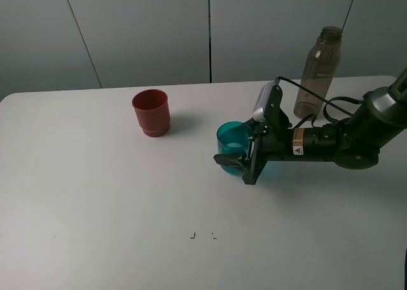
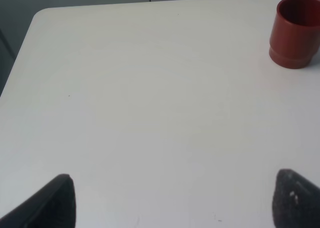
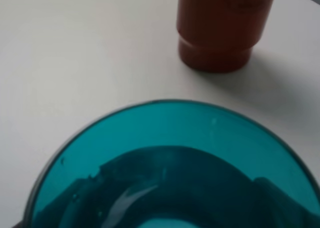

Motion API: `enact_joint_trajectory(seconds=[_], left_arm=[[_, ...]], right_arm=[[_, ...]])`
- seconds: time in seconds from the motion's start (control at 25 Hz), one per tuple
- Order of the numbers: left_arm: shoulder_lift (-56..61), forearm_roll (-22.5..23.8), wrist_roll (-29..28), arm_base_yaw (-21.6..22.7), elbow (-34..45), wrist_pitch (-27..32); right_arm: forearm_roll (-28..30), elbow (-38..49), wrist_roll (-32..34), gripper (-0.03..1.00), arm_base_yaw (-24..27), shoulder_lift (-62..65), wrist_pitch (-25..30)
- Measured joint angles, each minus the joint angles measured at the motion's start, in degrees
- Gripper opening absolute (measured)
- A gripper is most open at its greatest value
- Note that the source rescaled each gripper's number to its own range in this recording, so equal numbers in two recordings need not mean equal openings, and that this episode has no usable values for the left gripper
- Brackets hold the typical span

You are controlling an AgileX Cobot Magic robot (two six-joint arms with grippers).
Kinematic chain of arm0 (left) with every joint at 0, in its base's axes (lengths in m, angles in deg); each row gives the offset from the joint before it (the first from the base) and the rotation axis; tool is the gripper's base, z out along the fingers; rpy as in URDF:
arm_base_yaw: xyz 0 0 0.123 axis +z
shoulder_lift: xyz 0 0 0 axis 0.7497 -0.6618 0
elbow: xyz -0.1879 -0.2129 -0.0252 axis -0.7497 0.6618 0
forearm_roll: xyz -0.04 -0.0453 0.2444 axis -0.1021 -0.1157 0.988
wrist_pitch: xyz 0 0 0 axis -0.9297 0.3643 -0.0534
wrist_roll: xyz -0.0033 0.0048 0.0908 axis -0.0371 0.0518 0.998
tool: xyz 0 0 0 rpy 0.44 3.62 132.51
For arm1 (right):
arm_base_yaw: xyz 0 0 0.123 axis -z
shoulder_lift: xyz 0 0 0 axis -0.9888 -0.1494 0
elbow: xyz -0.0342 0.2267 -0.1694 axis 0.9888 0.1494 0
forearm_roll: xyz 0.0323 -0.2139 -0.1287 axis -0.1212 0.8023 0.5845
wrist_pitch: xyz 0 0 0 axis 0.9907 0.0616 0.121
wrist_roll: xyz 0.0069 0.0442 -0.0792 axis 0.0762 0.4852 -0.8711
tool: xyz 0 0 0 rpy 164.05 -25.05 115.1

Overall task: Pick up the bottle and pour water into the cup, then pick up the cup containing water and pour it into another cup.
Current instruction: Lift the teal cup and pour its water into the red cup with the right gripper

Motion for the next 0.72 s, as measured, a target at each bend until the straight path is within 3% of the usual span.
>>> enact_joint_trajectory(seconds=[0.36,0.72], left_arm=[[0.00,0.00,-0.39,0.00,0.00,0.00],[0.00,0.00,-0.39,0.00,0.00,0.00]], right_arm=[[-1.85,0.00,1.58,0.05,-0.16,3.00,1.79],[-3.52,0.10,10.78,0.05,-0.20,12.29,4.98]])
